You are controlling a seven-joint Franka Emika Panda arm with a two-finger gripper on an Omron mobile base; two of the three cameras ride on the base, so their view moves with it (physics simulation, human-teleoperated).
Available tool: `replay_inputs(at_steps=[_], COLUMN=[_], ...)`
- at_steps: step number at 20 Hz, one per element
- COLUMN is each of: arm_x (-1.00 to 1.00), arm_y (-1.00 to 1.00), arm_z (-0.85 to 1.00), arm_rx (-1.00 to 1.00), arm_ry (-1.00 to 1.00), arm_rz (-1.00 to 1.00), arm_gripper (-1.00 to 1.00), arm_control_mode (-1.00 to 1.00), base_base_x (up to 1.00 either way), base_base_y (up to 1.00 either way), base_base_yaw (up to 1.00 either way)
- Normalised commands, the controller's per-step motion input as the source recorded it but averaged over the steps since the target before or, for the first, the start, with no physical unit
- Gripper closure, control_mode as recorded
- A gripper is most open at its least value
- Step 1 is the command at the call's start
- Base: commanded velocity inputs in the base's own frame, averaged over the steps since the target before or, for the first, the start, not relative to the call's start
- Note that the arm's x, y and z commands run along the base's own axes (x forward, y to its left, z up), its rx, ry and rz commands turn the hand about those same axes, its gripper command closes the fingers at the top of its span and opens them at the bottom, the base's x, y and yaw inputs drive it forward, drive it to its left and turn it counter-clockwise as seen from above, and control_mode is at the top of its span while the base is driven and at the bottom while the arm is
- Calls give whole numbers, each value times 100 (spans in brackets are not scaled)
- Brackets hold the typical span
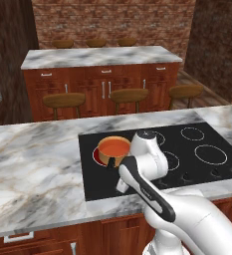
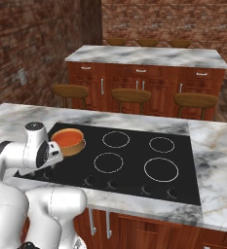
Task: Wait until the marinara sauce is simmered to a deep red color and then turn off the stove.
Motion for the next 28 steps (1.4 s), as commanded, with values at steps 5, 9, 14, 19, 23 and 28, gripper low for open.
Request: replay_inputs(at_steps=[5,9,14,19,23,28], arm_x=[26,28,36,7,0,0], arm_y=[11,10,2,0,0,0], arm_z=[-29,-20,-15,-11,-14,-21], arm_rx=[0,0,-4,0,0,0], arm_ry=[4,2,1,-2,-3,-1], arm_rz=[4,3,2,0,0,0], arm_gripper=[-100,-100,-100,-100,-100,-100], arm_control_mode=[-100,-100,-100,-100,-100,-100], base_base_x=[0,0,0,0,0,0], base_base_y=[0,0,0,0,0,0], base_base_yaw=[0,0,0,0,0,0])
